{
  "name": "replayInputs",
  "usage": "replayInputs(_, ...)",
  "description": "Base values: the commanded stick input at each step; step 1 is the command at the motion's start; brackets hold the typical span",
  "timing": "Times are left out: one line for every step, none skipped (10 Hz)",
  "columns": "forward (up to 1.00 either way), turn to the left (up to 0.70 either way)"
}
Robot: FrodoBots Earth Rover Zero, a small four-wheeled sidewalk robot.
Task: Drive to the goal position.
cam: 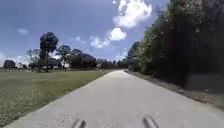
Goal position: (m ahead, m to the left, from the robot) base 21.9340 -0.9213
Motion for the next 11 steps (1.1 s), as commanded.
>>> replayInputs(0.50, 0.00)
replayInputs(0.50, 0.00)
replayInputs(0.50, 0.00)
replayInputs(0.50, 0.00)
replayInputs(0.50, 0.00)
replayInputs(0.50, 0.00)
replayInputs(0.50, 0.00)
replayInputs(0.50, 0.00)
replayInputs(0.50, 0.00)
replayInputs(0.50, 0.00)
replayInputs(0.50, 0.00)
